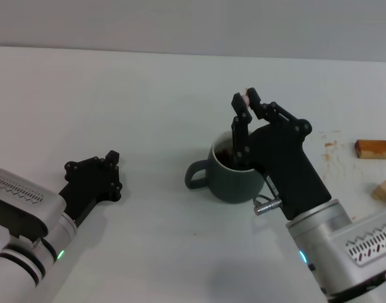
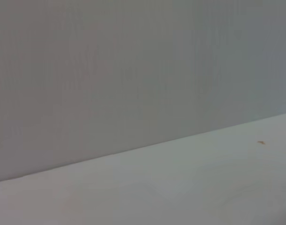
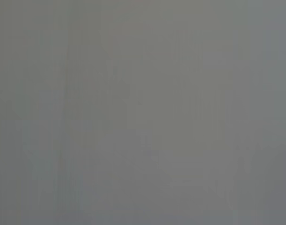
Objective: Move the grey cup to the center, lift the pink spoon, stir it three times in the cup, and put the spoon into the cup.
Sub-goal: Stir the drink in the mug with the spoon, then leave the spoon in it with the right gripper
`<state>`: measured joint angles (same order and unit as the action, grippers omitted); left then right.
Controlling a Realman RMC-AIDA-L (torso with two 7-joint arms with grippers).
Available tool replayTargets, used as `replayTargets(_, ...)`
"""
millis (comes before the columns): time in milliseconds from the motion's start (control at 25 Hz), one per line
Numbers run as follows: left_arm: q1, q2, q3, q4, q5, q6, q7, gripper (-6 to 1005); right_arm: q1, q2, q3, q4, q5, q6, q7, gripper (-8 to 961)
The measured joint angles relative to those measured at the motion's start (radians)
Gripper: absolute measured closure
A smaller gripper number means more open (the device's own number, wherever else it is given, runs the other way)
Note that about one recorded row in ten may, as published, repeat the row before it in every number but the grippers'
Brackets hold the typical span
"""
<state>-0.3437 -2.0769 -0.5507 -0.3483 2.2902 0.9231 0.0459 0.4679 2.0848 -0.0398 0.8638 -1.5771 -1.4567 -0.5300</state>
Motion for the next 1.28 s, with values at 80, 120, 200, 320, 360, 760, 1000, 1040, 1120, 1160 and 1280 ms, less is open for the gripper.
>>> replayTargets(80,0.000,0.000,0.000,0.000,0.000,0.000,0.000,1001,0.004,0.000,0.007,-0.022,0.000,0.030,0.040,921)
replayTargets(120,0.000,0.000,0.000,0.000,0.000,0.000,0.000,1001,0.006,0.000,0.011,-0.030,0.000,0.045,0.053,921)
replayTargets(200,0.001,0.000,0.000,0.000,0.000,-0.001,0.000,1001,0.011,0.000,0.020,-0.045,0.000,0.079,0.070,921)
replayTargets(320,0.003,0.000,0.000,0.000,0.000,-0.001,0.000,1001,0.023,0.000,0.028,-0.063,-0.001,0.105,0.091,921)
replayTargets(360,0.004,-0.001,0.000,0.001,0.000,-0.001,0.000,1001,0.025,0.000,0.028,-0.069,-0.001,0.107,0.097,922)
replayTargets(760,0.003,-0.002,0.000,0.008,0.000,-0.001,0.000,1001,-0.006,-0.006,0.039,-0.107,-0.014,0.065,0.107,921)
replayTargets(1000,0.004,-0.001,-0.008,0.007,0.000,0.006,0.004,1001,-0.073,-0.003,0.036,-0.095,-0.083,0.048,0.103,920)
replayTargets(1040,0.004,0.000,-0.012,0.006,0.000,0.008,0.006,1001,-0.077,-0.002,0.037,-0.091,-0.093,0.049,0.103,920)
replayTargets(1120,0.005,0.000,-0.018,0.005,0.000,0.010,0.008,1001,-0.078,-0.001,0.037,-0.083,-0.103,0.055,0.103,919)
replayTargets(1160,0.007,0.001,-0.026,0.003,0.000,0.014,0.009,1001,-0.075,-0.001,0.037,-0.080,-0.104,0.061,0.105,919)
replayTargets(1280,0.011,0.004,-0.048,0.004,0.000,0.039,0.009,1001,-0.060,-0.001,0.041,-0.077,-0.105,0.082,0.106,919)
